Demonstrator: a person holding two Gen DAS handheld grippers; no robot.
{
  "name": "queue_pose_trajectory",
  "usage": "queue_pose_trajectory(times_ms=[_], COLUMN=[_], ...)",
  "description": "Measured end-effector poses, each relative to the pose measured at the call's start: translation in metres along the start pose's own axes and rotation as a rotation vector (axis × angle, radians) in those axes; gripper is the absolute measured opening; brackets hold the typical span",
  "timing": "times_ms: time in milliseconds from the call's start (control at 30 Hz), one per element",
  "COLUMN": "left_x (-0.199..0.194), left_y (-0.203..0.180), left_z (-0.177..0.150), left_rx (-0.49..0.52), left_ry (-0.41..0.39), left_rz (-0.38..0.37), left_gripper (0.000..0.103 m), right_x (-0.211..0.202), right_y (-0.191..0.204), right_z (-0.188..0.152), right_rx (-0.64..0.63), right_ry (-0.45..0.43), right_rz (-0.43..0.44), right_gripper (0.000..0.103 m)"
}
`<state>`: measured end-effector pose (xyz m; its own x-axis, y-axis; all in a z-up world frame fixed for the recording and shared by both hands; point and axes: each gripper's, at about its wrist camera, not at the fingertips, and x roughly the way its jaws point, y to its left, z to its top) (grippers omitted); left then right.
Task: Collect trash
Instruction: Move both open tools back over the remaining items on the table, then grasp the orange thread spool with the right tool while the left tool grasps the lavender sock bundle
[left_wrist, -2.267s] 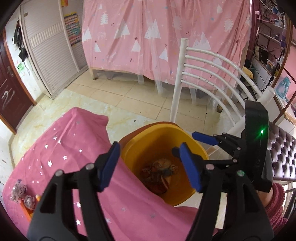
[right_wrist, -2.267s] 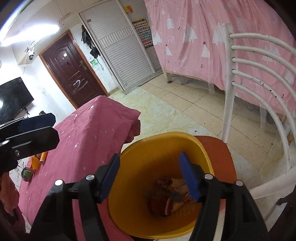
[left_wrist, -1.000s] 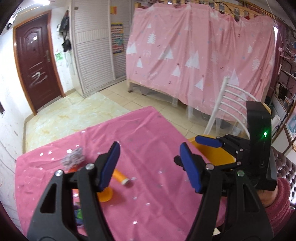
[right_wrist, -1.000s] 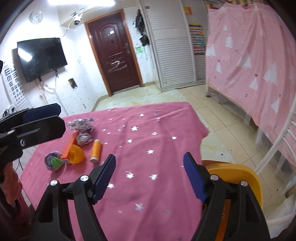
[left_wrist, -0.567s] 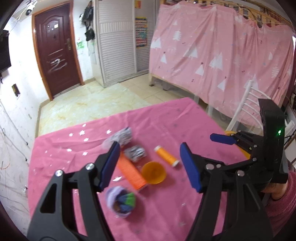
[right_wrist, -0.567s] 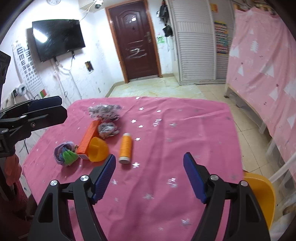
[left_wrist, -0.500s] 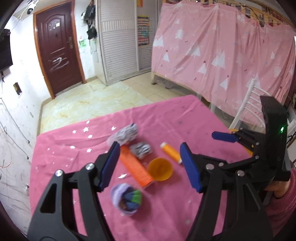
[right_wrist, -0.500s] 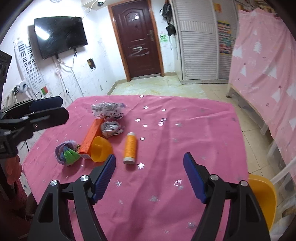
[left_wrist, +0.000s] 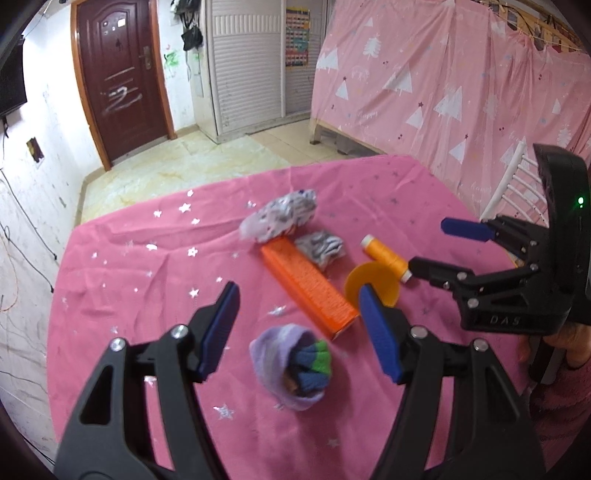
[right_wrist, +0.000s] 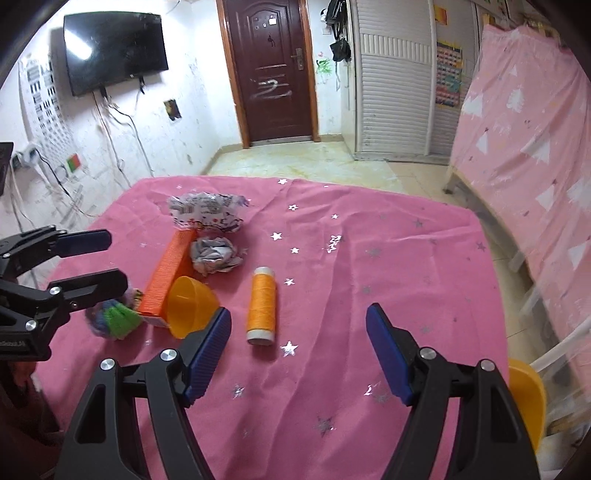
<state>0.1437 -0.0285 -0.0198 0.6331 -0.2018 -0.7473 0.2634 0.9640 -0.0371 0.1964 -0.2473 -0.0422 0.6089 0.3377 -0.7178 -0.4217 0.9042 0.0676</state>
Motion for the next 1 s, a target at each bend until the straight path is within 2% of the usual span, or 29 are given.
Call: queue_pose_trajectory(times_ms=[167, 300, 433, 667, 800, 867, 1000], left_x=[0.005, 0.011, 0.014, 0.017, 0.021, 0.023, 0.025], left_y=[0.006, 0.01, 0.015, 0.012, 0.008, 0.007, 0.003], left_z=[-0.006, -0.011, -0.019, -0.024, -0.026, -0.026, -0.029], left_rx=[-0.006, -0.014, -0.037, -0.035, -0.026, -0.016, 0.002], left_ry=[0.018, 0.038, 0.044, 0.061, 0.074, 0.08, 0.086], left_rz=[-0.014, -0.024, -0.03, -0.031, -0.025, -0.025, -0.012], left_gripper=[0.064, 0.064, 0.064, 0.064, 0.054, 0.048, 0.038], right_x=[0.009, 0.015, 0.021, 0.027, 0.03, 0.032, 0.036], right_y=[0.008, 0.012, 0.013, 0.018, 0.022, 0.024, 0.03], right_z=[0.002, 0.005, 0.006, 0.005, 0.005, 0.005, 0.005], right_rx=[-0.023, -0.029, -0.036, -0.054, -0.074, -0.082, -0.097], right_ry=[0.017, 0.026, 0.042, 0.059, 0.072, 0.079, 0.088], right_rz=[0.008, 0.011, 0.0, -0.008, -0.013, -0.019, -0.017], right_gripper=[0.068, 0.058, 0.041, 0.033, 0.029, 0.022, 0.015])
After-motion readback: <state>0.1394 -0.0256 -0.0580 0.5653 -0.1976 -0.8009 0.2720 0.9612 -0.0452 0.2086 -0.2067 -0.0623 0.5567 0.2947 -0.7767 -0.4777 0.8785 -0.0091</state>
